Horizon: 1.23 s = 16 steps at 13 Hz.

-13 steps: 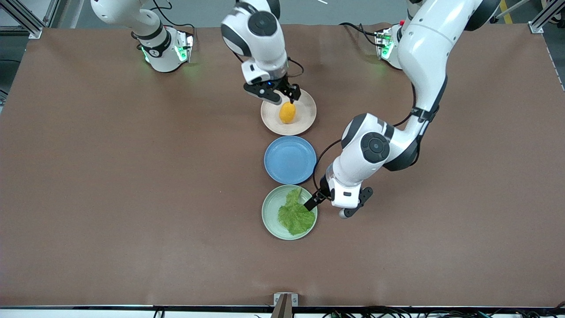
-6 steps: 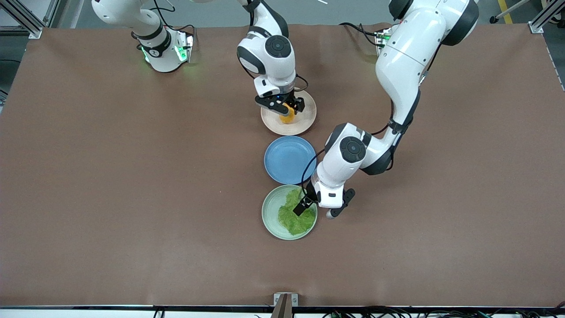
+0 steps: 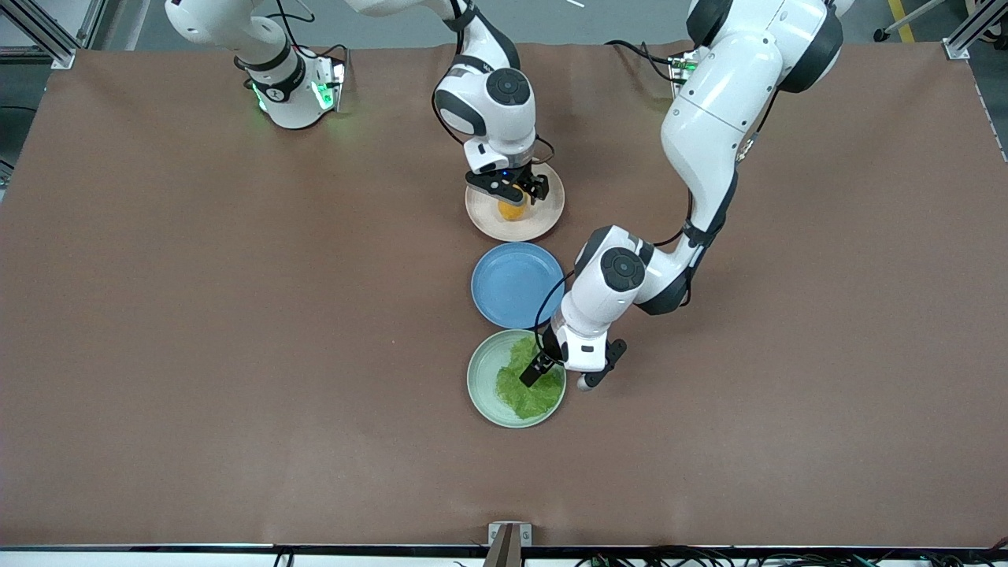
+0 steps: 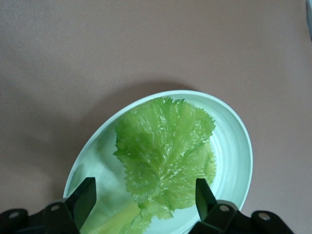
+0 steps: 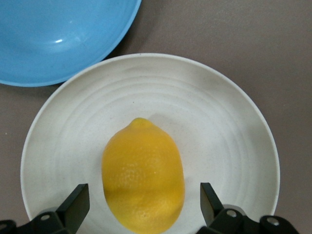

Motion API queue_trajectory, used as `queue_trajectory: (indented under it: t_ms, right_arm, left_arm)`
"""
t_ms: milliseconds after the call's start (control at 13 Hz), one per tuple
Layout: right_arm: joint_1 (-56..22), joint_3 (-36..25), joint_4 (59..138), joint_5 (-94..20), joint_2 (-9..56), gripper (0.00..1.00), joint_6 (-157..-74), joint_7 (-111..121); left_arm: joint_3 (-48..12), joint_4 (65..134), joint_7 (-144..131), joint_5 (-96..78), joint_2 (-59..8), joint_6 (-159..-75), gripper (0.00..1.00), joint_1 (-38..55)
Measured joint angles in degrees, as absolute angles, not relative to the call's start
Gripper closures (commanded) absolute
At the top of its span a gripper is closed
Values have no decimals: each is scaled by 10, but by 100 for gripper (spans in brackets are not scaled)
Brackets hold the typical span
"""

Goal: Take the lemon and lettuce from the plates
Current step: 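Close the right gripper on the lemon while the left gripper grasps the lettuce, then carry the lemon off the plate while the left gripper carries the lettuce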

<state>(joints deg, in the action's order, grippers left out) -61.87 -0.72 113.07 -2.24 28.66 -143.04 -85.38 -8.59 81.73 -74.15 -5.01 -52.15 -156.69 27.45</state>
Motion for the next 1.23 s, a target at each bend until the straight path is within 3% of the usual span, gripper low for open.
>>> queue_trajectory:
  t_ms: [154,308,385,538,615,846,1000,1231]
  right_arm:
    - [-619,-10,1129,-10,289,10,-1430,-854]
    - [-619,-12,1129,-8,289,23,-1430,-854]
    - [-619,-12,1128,-8,289,39,-1430,-854]
    - [-619,-12,1128,-7,289,89,-1430,-854]
    - [-619,-12,1126,-7,288,100,-1430,-854]
    - [-615,-18,1121,-7,288,100,-1420,-851]
    - [-580,-26,1098,-7,268,100,-1346,-797]
    - [-470,-30,1074,-10,180,100,-1217,-646]
  left_arm:
    - [-86,816,-741,-50,-524,-1568,32,275]
    - [-86,816,-741,-50,-528,-1568,48,275]
    - [-86,816,-741,-50,-529,-1568,57,276]
    - [-86,816,-741,-50,-531,-1569,79,276]
    - [-86,816,-741,-50,-531,-1569,85,276]
    - [-86,809,-741,-50,-531,-1571,95,277]
    - [-86,802,-741,-50,-528,-1572,95,276]
    - [-86,791,-742,-50,-503,-1572,95,273]
